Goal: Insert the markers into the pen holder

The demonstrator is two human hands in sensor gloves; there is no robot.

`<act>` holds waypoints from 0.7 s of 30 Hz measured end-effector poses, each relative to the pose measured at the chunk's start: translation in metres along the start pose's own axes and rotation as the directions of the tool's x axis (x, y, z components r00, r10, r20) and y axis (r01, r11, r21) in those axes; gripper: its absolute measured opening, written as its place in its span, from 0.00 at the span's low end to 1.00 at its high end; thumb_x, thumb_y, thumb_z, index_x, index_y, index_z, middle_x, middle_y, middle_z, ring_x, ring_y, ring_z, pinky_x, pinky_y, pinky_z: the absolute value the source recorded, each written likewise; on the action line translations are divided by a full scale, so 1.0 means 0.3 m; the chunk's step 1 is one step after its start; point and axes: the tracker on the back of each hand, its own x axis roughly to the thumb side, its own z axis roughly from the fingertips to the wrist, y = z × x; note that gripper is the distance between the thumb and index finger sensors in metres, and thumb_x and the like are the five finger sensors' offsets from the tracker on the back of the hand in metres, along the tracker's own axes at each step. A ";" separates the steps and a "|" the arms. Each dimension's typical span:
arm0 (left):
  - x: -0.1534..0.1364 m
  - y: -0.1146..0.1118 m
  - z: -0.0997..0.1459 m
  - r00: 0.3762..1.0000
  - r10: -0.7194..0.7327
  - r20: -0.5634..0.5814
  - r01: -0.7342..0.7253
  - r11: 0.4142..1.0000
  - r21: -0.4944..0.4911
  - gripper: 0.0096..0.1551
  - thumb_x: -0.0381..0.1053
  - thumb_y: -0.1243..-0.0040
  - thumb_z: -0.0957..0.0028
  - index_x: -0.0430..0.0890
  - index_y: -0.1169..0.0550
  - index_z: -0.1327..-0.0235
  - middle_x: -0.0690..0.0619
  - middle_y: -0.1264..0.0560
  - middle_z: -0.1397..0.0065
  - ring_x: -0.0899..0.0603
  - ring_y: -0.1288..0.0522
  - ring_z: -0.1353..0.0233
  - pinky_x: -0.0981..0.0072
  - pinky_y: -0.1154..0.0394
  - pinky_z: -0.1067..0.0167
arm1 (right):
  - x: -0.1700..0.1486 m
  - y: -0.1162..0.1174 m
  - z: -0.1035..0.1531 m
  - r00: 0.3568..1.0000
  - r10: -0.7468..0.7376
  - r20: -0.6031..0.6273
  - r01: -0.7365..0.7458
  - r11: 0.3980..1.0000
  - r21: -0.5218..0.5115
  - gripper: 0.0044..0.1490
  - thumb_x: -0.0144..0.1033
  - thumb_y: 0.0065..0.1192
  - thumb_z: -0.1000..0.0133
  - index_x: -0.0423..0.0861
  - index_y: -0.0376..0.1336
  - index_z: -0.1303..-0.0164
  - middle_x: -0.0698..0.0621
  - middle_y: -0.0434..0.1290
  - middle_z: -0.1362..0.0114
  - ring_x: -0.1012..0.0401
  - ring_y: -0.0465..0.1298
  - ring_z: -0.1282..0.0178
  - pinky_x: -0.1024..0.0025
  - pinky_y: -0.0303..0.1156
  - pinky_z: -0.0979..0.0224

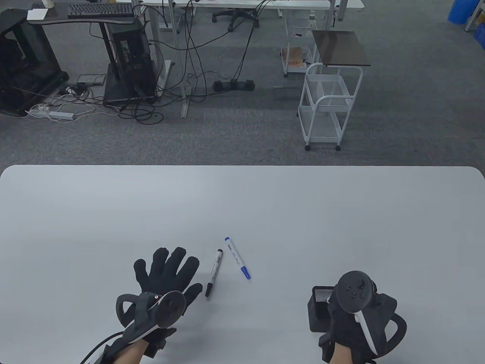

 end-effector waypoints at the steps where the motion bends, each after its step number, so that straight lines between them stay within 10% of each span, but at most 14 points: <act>1: 0.000 0.000 0.000 1.000 0.000 0.000 0.000 1.000 -0.001 0.38 0.71 0.55 0.38 0.65 0.41 0.13 0.54 0.49 0.04 0.29 0.51 0.06 0.19 0.59 0.24 | 0.001 0.011 -0.008 1.000 0.000 0.001 0.000 1.000 0.016 0.24 0.26 0.72 0.38 0.31 0.76 0.36 0.26 0.78 0.41 0.41 0.82 0.53 0.28 0.64 0.39; 21: 0.000 -0.001 -0.002 1.000 -0.003 0.000 0.003 1.000 -0.007 0.38 0.71 0.55 0.38 0.65 0.41 0.13 0.54 0.49 0.04 0.29 0.51 0.06 0.19 0.59 0.24 | 0.011 0.102 -0.058 0.998 0.065 -0.013 -0.063 0.989 0.130 0.25 0.26 0.73 0.39 0.32 0.75 0.33 0.27 0.79 0.41 0.42 0.84 0.53 0.29 0.65 0.39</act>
